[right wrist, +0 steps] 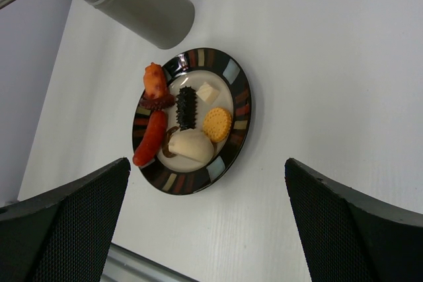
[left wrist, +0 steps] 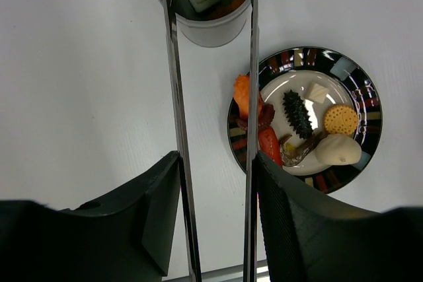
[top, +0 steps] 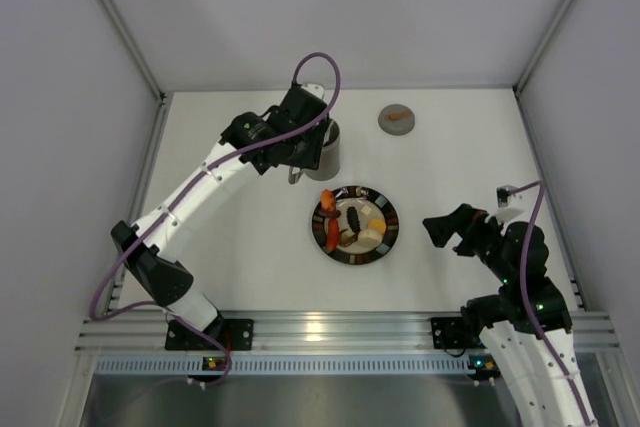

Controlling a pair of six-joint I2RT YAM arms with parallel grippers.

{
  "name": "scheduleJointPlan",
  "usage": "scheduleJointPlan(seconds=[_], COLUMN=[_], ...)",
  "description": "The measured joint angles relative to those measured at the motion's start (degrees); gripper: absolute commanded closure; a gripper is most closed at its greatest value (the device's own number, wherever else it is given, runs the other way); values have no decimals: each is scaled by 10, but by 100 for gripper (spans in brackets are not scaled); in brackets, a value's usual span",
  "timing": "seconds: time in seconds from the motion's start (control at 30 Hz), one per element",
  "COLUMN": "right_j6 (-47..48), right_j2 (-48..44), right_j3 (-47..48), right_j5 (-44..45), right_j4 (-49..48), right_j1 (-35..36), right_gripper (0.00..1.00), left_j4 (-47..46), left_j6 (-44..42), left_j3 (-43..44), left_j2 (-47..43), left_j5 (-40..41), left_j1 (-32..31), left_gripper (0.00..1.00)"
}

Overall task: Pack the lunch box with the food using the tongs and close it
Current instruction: Place the fake food in the packing box, then pick up the fake food from the plate.

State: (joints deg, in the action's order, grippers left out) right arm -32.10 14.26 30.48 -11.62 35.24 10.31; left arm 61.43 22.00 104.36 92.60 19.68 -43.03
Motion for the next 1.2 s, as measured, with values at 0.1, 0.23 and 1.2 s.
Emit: scheduleJointPlan(seconds=[0.1,0.23,1.2], right_j6=[0,0,0], right_j2=[0,0,0], right_j3=[0,0,0], right_j5=[0,0,0], right_j4=[0,0,0], right_j1=[0,0,0], right_gripper=[0,1,1], left_j4=[0,2,-29], left_j6=[-3,-7,73], left_j3=[0,1,-316], left_j2=[-5,-27,-230], left_j5=[-12,-32,-58], left_j1=[0,-2,-104], left_gripper=[49,50,44])
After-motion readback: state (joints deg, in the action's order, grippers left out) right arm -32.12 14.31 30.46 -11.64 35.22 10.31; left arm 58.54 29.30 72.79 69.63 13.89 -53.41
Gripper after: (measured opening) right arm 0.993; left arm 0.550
